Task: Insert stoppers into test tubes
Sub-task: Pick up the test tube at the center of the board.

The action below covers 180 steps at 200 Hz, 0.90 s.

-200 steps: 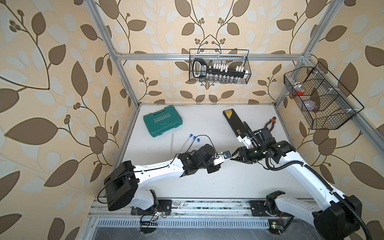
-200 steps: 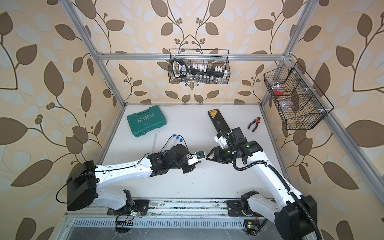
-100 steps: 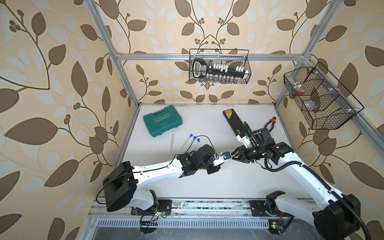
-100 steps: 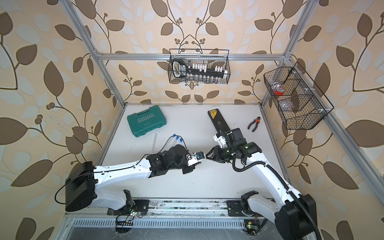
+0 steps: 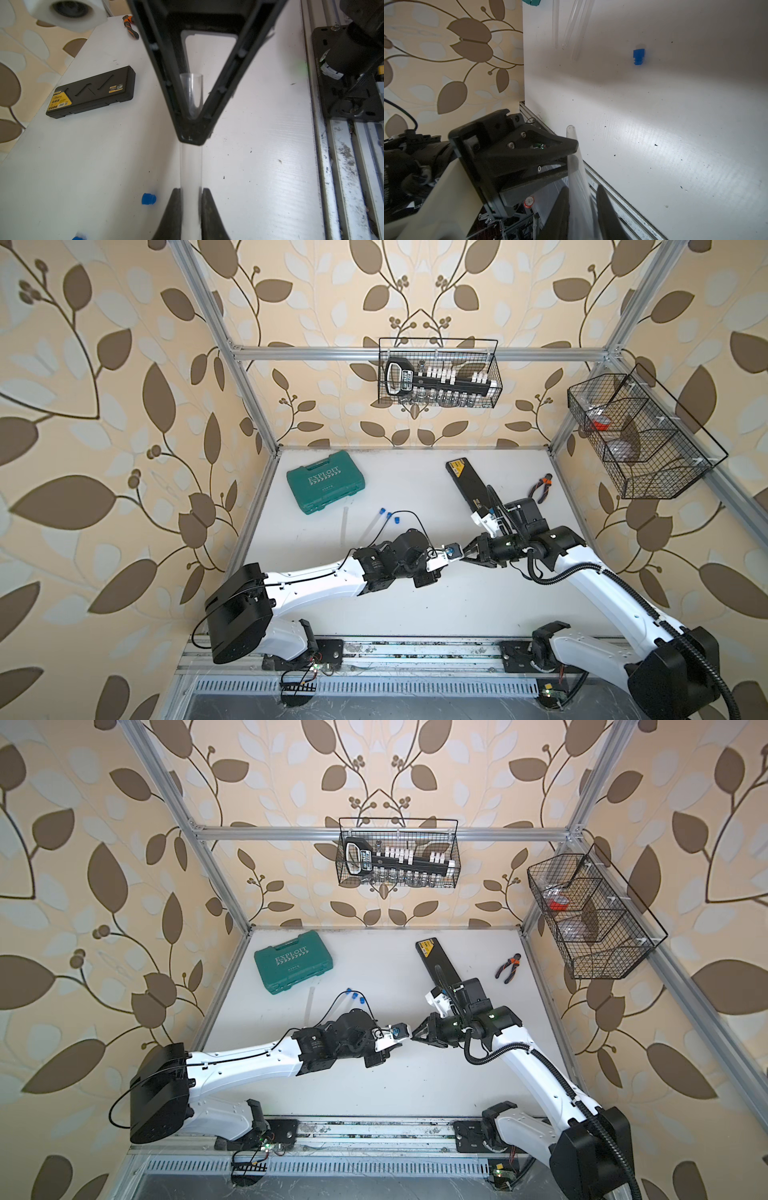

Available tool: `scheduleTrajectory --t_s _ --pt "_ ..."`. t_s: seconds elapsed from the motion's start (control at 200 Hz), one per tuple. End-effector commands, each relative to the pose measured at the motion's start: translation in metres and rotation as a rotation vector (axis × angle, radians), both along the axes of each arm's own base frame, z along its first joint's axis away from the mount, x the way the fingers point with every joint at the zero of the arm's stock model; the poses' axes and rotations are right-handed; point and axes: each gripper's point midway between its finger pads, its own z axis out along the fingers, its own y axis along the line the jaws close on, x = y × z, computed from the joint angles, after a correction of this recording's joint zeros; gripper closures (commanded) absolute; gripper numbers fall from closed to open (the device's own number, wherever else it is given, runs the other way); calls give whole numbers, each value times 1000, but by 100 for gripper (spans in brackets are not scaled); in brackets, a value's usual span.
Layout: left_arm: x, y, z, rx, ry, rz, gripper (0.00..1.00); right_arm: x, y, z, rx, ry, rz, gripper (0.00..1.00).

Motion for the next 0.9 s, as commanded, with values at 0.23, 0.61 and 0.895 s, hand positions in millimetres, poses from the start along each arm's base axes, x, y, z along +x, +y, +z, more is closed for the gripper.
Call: scheduleTrajectory --t_s 0.23,0.61,0.895 --pt "1 1 22 -61 -44 -9 83 -6 3 2 25 -5 24 88" --pt "6 7 21 -91 -74 39 53 -10 6 16 65 -29 47 93" --pt "5 5 12 -70 -51 30 56 -16 10 20 98 -24 74 94"
